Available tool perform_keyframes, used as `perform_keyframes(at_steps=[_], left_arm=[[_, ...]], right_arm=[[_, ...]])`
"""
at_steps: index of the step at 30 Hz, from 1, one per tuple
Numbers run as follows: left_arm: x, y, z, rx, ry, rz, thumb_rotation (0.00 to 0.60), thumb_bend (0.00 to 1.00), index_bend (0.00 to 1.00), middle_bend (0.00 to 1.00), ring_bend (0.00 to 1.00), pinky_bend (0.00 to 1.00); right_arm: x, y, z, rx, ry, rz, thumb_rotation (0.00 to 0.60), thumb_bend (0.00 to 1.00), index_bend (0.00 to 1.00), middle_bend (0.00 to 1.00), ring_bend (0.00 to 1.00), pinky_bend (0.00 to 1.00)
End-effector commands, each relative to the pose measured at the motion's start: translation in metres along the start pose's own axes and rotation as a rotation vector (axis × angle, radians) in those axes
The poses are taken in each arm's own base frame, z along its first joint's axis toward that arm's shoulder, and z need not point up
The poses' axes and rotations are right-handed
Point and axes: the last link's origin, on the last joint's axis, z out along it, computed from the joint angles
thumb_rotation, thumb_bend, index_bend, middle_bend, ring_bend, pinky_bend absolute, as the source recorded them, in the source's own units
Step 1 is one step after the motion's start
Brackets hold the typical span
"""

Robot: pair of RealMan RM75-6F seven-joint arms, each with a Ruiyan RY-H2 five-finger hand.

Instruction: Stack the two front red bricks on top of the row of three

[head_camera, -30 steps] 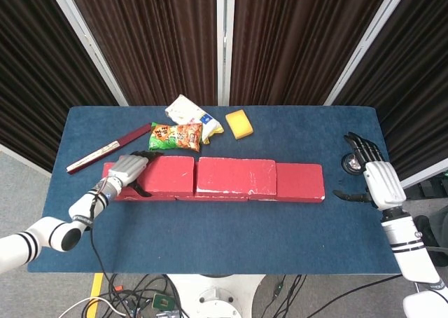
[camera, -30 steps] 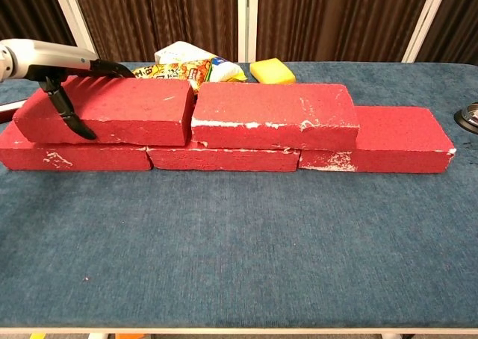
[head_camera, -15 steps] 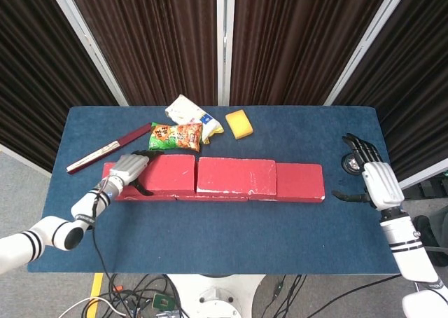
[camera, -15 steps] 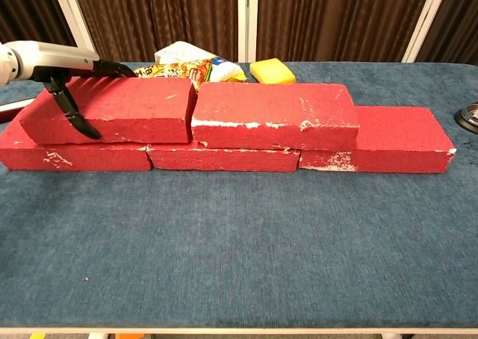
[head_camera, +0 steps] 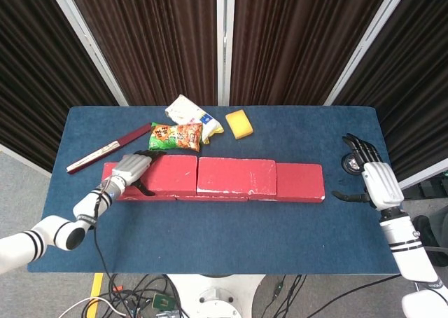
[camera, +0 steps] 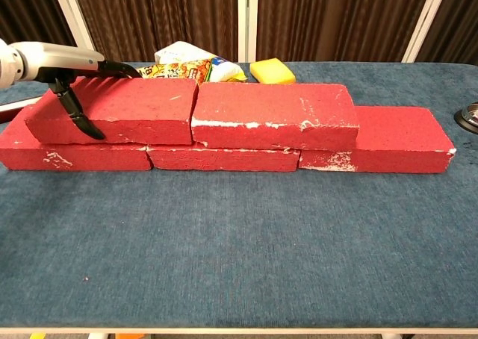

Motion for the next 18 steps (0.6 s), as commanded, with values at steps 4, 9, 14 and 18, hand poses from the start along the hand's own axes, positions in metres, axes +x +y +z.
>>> perform_keyframes(at_steps=[4, 9, 14, 18], left_arm=[[-0.0001, 0.0009, 0.0011, 0.001, -0.003, 0.000, 0.600, 0.15, 0.01, 0.20, 0.08, 0.15], [-0.0011, 0.0012, 0.0018, 0.001, -0.006, 0.004, 0.600, 0.15, 0.01, 0.20, 0.08, 0.15], [-0.0007, 0.0024, 0.0029, 0.001, -0.003, -0.002, 0.600, 0.15, 0.01, 0.20, 0.08, 0.15], [-0.0006, 0.0040, 0.0024, -0.006, -0.007, 0.000, 0.600, 0.15, 0.01, 0.20, 0.07, 0.15]], right_arm=[[-0.0009, 0.0013, -0.0001, -0.002, -0.003, 0.000, 0.600, 0.00, 0.00, 0.00, 0.00, 0.00], [-0.0014, 0.0020, 0.0001, -0.003, -0.004, 0.000, 0.600, 0.00, 0.00, 0.00, 0.00, 0.00], [-0.0029, 0.0032, -0.0008, -0.006, -0.006, -0.002, 0.600, 0.00, 0.00, 0.00, 0.00, 0.00], [-0.0034, 0.0042, -0.0006, -0.009, -0.008, -0.002, 0.600, 0.00, 0.00, 0.00, 0.00, 0.00]])
